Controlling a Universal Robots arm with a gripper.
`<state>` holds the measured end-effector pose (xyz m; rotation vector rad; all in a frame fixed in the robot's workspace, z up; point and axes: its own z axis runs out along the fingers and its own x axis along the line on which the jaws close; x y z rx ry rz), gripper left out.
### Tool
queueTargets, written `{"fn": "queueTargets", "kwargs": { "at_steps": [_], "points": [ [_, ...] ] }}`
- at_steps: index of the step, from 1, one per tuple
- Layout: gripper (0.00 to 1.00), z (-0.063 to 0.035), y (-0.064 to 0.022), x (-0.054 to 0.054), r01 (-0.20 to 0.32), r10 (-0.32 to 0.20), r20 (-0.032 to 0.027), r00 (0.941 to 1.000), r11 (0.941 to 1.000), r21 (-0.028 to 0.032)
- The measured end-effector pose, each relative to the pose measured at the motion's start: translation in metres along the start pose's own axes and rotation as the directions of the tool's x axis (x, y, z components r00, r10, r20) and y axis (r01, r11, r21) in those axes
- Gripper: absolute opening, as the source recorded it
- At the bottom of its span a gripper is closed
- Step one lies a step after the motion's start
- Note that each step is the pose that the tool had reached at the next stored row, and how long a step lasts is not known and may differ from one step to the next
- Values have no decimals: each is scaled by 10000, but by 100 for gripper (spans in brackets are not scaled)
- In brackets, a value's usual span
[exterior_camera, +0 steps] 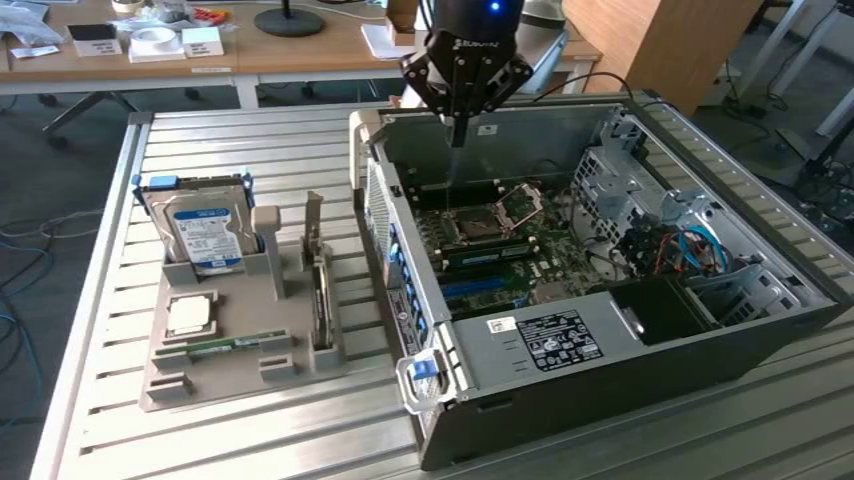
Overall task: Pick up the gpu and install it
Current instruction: 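Reach for the gpu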
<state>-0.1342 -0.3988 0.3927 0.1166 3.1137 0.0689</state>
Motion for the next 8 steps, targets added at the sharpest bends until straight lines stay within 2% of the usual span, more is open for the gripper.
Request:
{"fn": "queueTargets", "kwargs": {
  "at_steps": [8],
  "points": [
    [11, 0, -4, 53, 0, 0, 0, 10000, 10000, 0]
  ]
}}
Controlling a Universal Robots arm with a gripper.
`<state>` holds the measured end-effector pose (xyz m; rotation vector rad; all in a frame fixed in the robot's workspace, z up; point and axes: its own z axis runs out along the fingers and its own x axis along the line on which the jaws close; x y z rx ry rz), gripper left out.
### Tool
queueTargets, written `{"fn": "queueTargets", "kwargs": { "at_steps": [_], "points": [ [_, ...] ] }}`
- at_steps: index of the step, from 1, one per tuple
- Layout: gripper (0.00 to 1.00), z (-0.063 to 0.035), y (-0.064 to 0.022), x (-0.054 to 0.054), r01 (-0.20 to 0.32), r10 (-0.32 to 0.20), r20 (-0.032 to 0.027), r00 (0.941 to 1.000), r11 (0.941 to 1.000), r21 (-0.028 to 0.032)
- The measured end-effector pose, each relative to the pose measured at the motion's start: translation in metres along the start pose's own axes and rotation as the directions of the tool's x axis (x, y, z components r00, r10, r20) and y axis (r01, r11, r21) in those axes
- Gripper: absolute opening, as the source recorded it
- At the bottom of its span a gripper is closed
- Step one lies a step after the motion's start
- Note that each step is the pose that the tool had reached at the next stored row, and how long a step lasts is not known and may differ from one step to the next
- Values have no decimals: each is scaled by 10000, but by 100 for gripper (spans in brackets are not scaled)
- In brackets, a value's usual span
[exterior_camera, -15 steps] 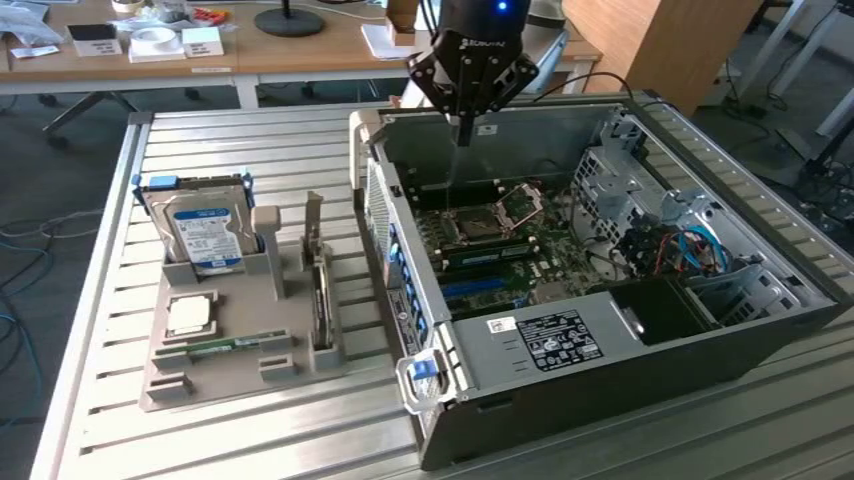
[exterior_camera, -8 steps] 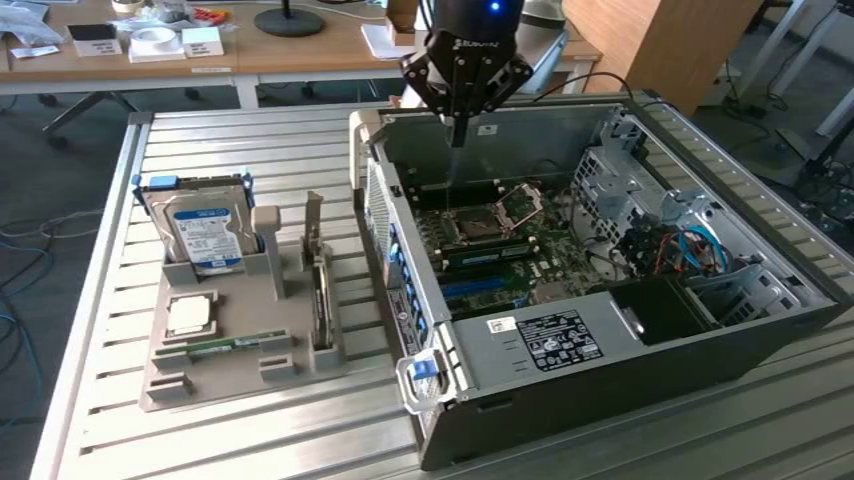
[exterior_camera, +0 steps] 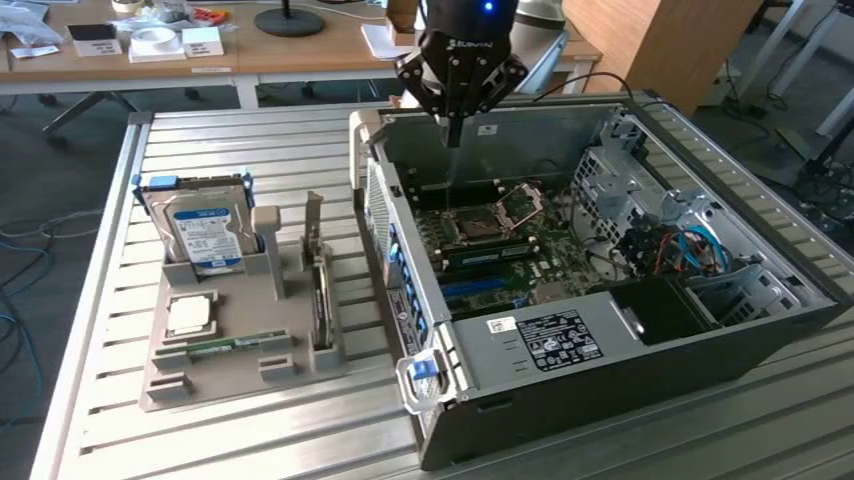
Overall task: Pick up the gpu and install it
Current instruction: 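Reach for the gpu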
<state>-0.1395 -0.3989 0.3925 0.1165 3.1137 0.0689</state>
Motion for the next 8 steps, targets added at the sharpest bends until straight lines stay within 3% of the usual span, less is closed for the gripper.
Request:
{"fn": "queueTargets", "kwargs": {
  "at_steps": [8],
  "points": [
    [11, 2, -6, 81, -1, 1, 0, 10000, 10000, 1]
  ]
}}
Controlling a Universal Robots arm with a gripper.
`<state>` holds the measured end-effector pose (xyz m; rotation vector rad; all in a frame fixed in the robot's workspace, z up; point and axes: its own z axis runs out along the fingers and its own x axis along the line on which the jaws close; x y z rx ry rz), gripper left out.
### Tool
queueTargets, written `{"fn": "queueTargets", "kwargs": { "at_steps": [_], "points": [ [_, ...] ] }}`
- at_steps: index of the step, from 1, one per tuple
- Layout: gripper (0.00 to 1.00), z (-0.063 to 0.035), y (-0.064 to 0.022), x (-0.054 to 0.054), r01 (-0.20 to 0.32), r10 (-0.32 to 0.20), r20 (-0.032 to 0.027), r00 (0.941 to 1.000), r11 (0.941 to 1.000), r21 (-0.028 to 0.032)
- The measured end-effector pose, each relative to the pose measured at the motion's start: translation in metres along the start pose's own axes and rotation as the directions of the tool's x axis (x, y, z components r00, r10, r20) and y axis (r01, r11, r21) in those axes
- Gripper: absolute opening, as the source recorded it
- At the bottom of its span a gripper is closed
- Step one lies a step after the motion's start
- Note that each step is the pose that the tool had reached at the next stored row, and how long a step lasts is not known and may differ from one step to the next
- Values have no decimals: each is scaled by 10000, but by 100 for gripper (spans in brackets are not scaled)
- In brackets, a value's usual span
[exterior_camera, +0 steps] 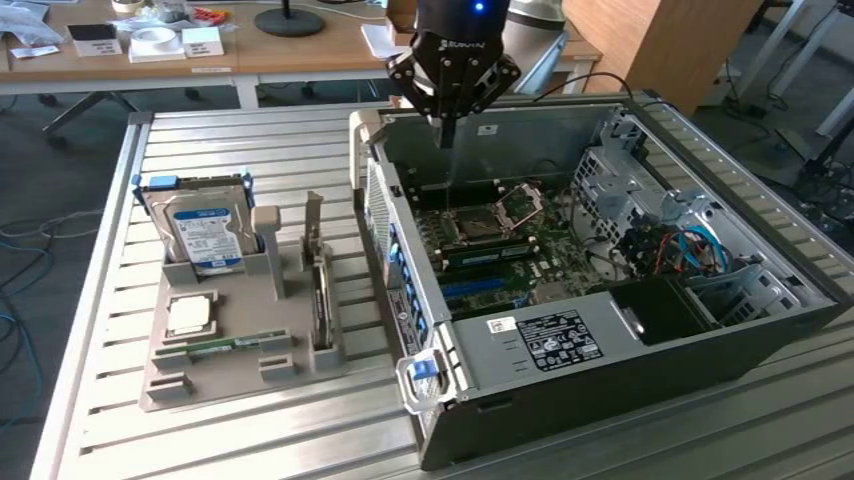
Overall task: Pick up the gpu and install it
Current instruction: 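Reach for the gpu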
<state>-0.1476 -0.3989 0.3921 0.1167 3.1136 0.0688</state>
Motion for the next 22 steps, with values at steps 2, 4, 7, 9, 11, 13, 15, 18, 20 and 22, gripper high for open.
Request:
{"fn": "queueTargets", "kwargs": {
  "at_steps": [2, 4, 7, 9, 11, 13, 15, 18, 20, 22],
  "points": [
    [11, 1, -2, 28, 1, -1, 0, 10000, 10000, -1],
    [11, 1, -4, 55, 1, -1, 0, 10000, 10000, 0],
    [11, 2, -7, 96, 1, -1, 0, 10000, 10000, -1],
    [11, 2, -9, 123, 0, 0, -1, 10000, 10000, 0],
    [11, 3, -11, 149, 0, 0, -1, 10000, 10000, 0],
    [11, 3, -13, 175, 1, -1, 0, 10000, 10000, 0],
    [11, 4, -15, 201, 1, -1, 0, 10000, 10000, -1],
    [11, 4, -18, 239, 1, -1, 0, 10000, 10000, -1],
    [11, 5, -20, 267, 1, -1, -1, 10000, 10000, -1],
    [11, 5, -22, 293, 0, 0, -1, 10000, 10000, -1]
  ]
}}
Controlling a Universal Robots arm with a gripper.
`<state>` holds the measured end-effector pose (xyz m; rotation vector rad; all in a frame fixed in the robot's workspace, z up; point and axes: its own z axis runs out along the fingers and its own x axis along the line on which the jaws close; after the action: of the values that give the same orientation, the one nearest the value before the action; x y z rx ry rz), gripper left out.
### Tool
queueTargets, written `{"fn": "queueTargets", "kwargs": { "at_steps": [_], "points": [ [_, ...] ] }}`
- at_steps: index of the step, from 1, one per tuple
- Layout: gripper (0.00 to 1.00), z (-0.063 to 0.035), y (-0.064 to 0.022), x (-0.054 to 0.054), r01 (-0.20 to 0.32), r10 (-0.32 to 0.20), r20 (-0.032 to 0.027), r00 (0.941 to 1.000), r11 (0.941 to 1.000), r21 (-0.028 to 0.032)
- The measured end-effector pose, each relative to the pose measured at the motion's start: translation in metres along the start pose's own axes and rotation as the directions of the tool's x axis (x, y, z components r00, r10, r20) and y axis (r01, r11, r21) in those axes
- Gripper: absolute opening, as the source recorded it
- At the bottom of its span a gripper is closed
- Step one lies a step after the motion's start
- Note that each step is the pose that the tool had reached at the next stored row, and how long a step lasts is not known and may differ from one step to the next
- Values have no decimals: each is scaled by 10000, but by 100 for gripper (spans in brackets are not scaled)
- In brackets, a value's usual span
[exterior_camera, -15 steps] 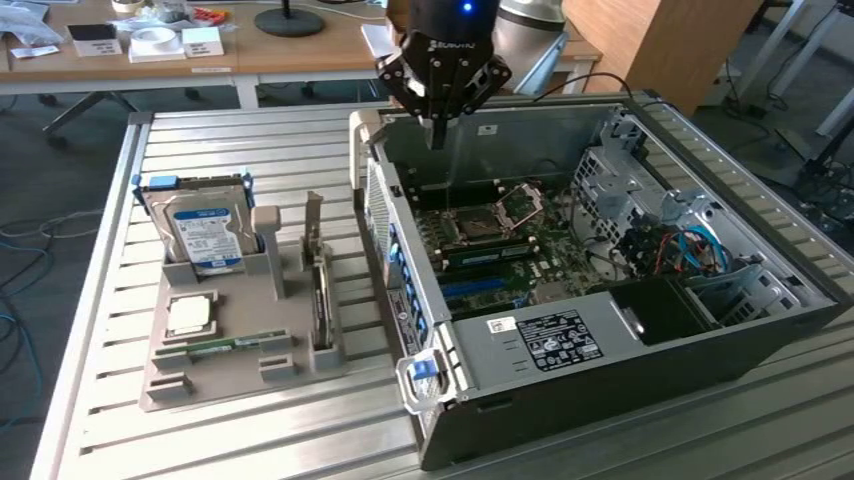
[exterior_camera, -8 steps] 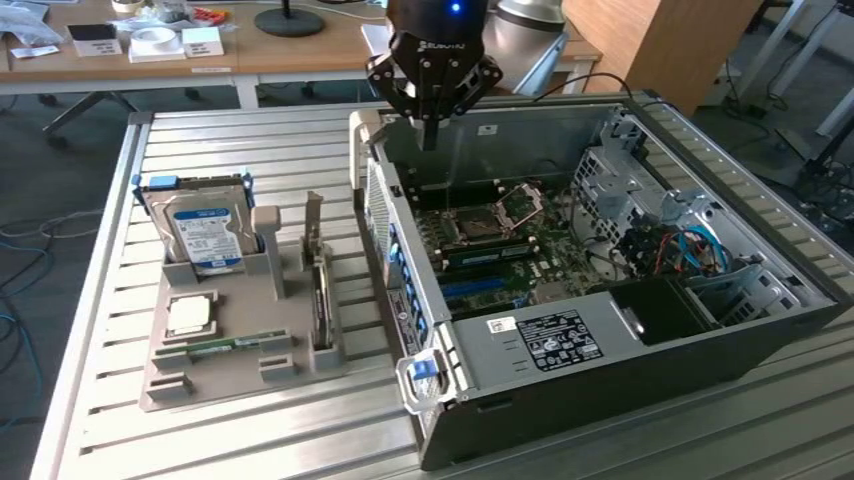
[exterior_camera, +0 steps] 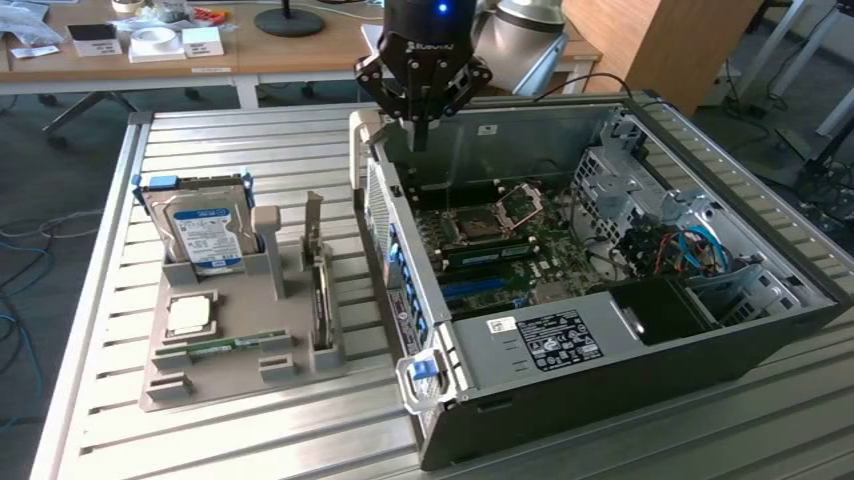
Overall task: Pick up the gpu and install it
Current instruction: 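Reach for the gpu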
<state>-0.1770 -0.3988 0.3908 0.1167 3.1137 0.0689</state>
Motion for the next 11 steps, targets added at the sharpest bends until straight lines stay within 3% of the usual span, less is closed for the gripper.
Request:
{"fn": "queueTargets", "kwargs": {
  "at_steps": [11],
  "points": [
    [11, 4, -11, 145, 1, -1, 1, 10000, 10000, 0]
  ]
}}
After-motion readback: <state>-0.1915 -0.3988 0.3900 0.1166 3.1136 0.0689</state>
